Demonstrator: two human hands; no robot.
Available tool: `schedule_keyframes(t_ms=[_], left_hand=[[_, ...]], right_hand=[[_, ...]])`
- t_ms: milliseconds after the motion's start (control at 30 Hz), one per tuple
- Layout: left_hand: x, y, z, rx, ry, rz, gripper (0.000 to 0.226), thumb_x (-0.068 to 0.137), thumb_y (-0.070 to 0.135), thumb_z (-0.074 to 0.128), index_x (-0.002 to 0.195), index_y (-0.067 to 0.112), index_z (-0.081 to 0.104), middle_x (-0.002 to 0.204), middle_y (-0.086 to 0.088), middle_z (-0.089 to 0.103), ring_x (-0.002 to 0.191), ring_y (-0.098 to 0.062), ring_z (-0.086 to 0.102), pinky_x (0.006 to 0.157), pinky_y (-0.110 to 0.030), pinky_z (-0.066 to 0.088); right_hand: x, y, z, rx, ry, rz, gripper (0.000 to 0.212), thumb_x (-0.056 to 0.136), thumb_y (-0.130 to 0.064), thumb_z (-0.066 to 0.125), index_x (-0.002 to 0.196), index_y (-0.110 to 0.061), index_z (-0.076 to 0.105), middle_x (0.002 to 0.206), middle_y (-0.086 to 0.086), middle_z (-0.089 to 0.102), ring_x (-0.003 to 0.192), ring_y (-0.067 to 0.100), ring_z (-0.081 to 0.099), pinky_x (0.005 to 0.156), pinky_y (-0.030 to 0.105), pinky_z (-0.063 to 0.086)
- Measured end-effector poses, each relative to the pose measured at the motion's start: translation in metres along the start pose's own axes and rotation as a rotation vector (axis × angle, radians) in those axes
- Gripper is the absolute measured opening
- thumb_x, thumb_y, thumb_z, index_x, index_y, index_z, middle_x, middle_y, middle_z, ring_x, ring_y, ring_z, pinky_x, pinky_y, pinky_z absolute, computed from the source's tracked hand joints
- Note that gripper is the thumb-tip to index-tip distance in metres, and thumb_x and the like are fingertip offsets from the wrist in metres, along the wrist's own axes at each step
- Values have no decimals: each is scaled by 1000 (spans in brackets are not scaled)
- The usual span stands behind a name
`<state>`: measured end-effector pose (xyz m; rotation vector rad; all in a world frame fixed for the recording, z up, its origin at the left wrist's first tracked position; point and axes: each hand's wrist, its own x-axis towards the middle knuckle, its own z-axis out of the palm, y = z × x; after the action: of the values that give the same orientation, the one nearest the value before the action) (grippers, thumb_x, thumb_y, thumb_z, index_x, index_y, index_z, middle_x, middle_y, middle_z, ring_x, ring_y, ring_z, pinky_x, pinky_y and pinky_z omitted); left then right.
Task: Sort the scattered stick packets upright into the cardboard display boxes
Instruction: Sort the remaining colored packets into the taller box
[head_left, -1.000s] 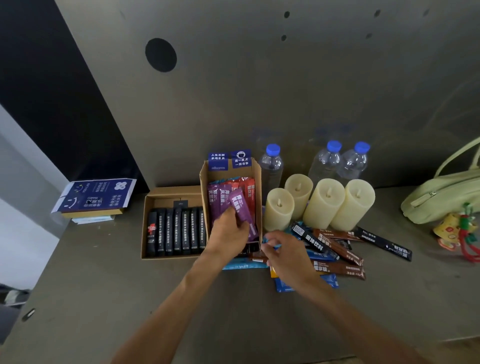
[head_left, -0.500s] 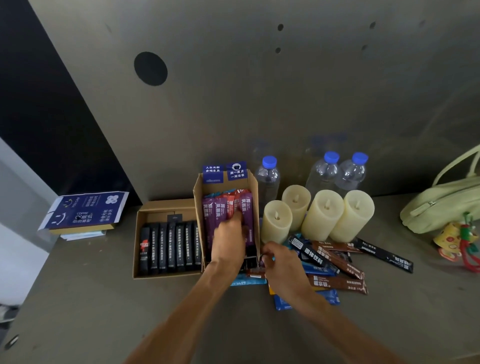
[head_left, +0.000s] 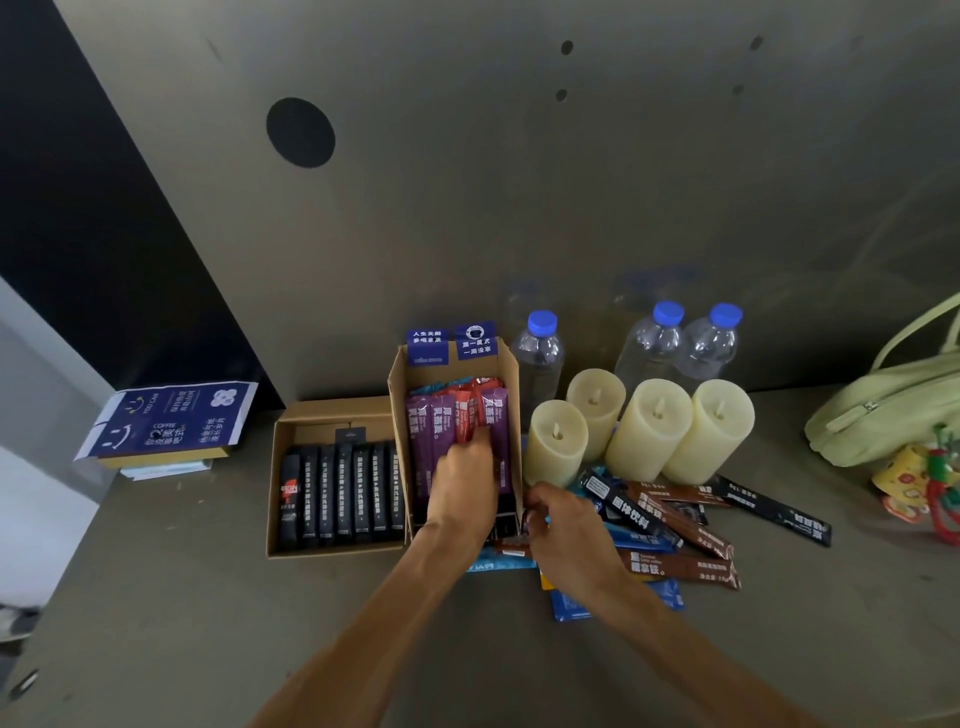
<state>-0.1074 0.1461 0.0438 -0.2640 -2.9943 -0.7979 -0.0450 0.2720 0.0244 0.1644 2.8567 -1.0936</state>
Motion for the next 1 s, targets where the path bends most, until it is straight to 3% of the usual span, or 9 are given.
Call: schedule_keyframes(t_ms=[67,167,267,367,500,667,767,833,1000], left_hand=[[-3,1,-2,-29,14,-9,24,98,10,45,120,14,52,100,-11,69,87,-33,68,76,-46,58],[-15,2,-7,-77,42,-14,14,99,17,51,112,15,55,92,-8,71,81,-29,70,69,-41,58],[-37,6,-8,-172,119,6,3,99,26,54,98,24,55,84,-1,70,72,-22,70,61,-39,58],[-60,16,0,-253,105,87,3,97,24,59,96,26,57,86,9,67,73,-9,66,59,-33,56],[-69,37,27,-245,-40,237,12,98,19,54,104,21,64,101,8,63,84,-7,62,73,-31,54],[-56,71,61,-101,-140,385,33,90,0,53,118,12,64,120,0,59,114,-18,54,97,-31,48],[-45,83,76,95,-197,443,55,82,-4,58,136,9,52,146,-5,44,142,-24,31,120,-35,25],[-38,85,82,200,-247,434,62,82,-2,62,140,9,46,151,-5,38,147,-25,23,122,-36,18],[-31,87,84,236,-227,404,54,79,-2,66,128,14,51,129,-3,48,127,-20,41,107,-31,40]], right_hand=[[-2,2,0,13,12,-3,21,95,-8,49,88,-23,63,85,-5,69,77,8,65,70,35,57],[-11,11,-6,67,59,9,22,96,-8,52,100,-23,67,89,-13,67,82,-3,62,71,17,52],[-25,35,-17,91,161,42,18,95,-13,57,100,-25,69,93,-12,70,85,2,65,75,23,54],[-34,68,-35,21,279,75,13,91,-11,63,92,-23,70,87,-12,68,78,4,62,70,26,51],[-33,104,-53,-126,347,120,13,86,-10,65,92,-21,69,87,-7,61,80,14,59,72,34,51],[-28,119,-54,-219,279,164,9,86,-19,63,91,-25,68,88,-10,56,87,17,60,77,38,50],[-28,124,-51,-254,265,163,16,86,-20,64,100,-24,71,100,-7,65,96,21,62,81,38,50],[-27,126,-53,-303,249,165,23,87,-23,63,108,-26,70,108,-8,66,103,20,61,85,37,47],[-25,132,-60,-342,199,99,19,92,-22,57,107,-23,69,110,-7,65,105,20,59,85,36,43]])
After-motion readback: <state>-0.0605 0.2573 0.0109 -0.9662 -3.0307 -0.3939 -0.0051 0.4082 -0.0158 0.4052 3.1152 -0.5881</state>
